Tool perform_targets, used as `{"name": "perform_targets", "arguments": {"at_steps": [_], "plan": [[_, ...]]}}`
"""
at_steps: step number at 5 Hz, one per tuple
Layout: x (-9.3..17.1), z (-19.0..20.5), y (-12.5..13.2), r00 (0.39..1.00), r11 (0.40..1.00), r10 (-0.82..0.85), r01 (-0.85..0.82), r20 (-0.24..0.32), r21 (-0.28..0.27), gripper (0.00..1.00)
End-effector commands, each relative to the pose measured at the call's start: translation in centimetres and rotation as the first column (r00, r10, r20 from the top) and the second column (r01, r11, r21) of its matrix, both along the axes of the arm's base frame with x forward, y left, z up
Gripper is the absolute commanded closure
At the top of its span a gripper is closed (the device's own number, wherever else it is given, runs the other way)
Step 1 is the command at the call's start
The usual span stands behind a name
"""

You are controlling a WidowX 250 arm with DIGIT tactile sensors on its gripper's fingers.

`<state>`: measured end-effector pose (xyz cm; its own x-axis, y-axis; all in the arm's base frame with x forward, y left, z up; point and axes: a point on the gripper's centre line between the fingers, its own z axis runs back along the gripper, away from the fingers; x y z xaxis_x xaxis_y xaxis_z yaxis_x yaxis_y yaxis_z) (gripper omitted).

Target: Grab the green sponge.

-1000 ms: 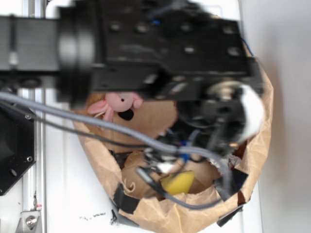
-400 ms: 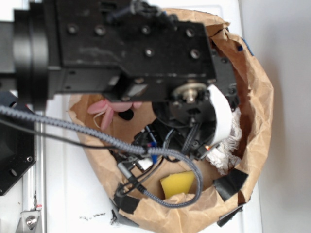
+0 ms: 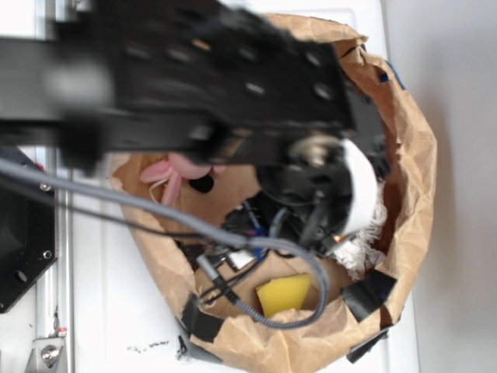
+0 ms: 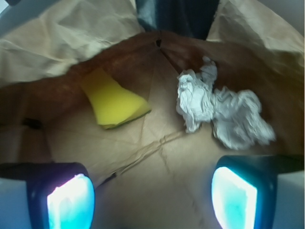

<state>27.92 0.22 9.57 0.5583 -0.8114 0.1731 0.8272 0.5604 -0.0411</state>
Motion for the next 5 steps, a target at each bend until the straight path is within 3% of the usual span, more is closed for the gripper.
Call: {"name": "perform_targets", "arguments": {"at_steps": [1,3,4,5], "plan": [[-0.6,-1.2,-1.3,0.987,0.989,-0.15,0.15,0.065,0.007,0.0],[-1.1,-1.7,-3.3,0.95,0.957,-0.285,0.288,0.13,-0.008,0.0],[-0.7,-1.9,-4.3,0.929,0.939,-0.325,0.339,0.178,-0.053,0.0],[-0.5,-2.0,-5.5,0.915,0.914,-0.364,0.387,0.176,-0.119,0.0]]}}
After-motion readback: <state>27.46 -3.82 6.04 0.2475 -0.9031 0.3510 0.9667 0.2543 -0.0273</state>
